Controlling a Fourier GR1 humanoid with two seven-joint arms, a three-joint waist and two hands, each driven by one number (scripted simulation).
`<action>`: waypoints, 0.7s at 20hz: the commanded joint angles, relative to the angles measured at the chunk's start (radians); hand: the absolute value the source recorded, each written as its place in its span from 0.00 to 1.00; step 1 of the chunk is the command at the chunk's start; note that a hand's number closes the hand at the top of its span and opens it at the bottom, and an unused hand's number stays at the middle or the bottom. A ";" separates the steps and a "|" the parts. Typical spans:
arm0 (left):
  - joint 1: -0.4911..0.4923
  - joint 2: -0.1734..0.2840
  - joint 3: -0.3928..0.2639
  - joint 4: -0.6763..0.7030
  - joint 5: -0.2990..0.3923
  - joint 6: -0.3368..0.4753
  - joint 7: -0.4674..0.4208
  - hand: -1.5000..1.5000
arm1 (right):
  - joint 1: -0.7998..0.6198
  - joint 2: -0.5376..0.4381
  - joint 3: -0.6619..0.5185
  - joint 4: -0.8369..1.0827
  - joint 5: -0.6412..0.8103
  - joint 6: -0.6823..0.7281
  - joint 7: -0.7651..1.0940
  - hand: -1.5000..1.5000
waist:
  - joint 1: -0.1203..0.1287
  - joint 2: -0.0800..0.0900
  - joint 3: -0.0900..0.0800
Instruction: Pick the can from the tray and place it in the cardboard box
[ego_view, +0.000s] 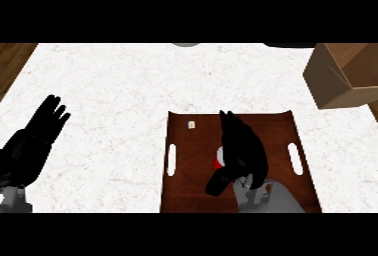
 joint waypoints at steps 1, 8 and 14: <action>0.007 0.004 0.017 -0.004 0.010 -0.019 0.015 0.50 | -0.099 0.014 -0.053 0.088 -0.034 0.043 0.161 0.00 | 0.006 0.002 0.000; 0.000 -0.033 0.010 0.006 -0.033 -0.004 -0.010 0.50 | -0.020 0.014 0.033 0.063 -0.012 0.033 0.203 0.00 | 0.000 -0.001 0.000; -0.051 -0.068 -0.010 0.032 -0.063 0.008 0.003 0.50 | -0.061 0.014 0.001 0.178 -0.022 0.000 0.136 0.00 | 0.002 0.001 0.000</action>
